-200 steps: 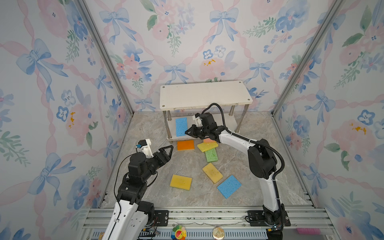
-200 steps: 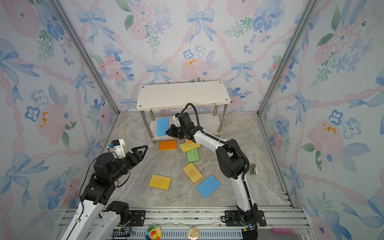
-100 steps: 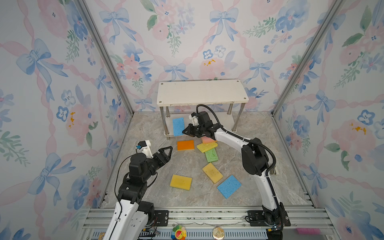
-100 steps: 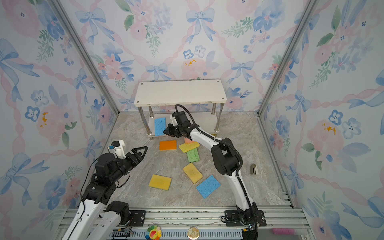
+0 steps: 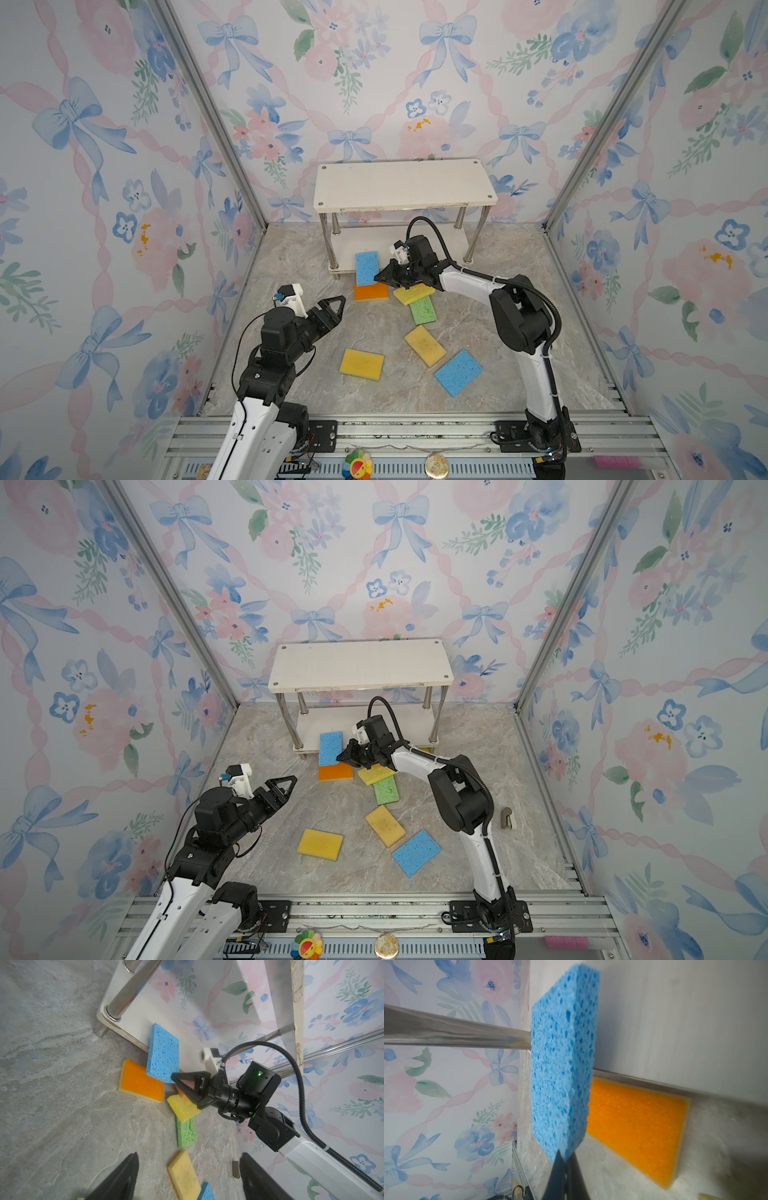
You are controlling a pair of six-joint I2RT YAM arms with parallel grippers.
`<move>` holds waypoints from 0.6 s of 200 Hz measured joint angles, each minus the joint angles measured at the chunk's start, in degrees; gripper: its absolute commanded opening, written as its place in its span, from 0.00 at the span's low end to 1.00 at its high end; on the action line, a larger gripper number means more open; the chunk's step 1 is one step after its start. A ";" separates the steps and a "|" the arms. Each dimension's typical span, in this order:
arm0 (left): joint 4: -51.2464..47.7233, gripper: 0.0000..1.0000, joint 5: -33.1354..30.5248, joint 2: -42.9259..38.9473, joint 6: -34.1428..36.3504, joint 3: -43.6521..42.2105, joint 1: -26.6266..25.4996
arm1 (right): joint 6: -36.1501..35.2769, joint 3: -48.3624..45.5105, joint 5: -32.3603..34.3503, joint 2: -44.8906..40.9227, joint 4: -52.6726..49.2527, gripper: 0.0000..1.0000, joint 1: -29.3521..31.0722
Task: Place and organize the cleaning sponges onto the shelf
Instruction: 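Carry the blue sponge to the lower shelf and stand it upright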
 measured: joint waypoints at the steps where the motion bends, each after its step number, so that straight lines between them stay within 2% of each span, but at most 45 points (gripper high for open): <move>1: 0.00 0.78 0.00 0.00 0.00 0.00 0.00 | 0.00 0.33 -0.17 0.04 -0.02 0.00 0.00; 57: -0.02 0.78 -0.09 -1.20 -0.07 0.00 0.13 | 0.11 15.21 -3.74 6.43 -3.72 0.00 -0.42; 120: -1.66 0.79 -2.73 -3.23 -0.04 0.11 0.87 | 1.14 25.03 -4.22 16.06 -8.00 0.00 -0.63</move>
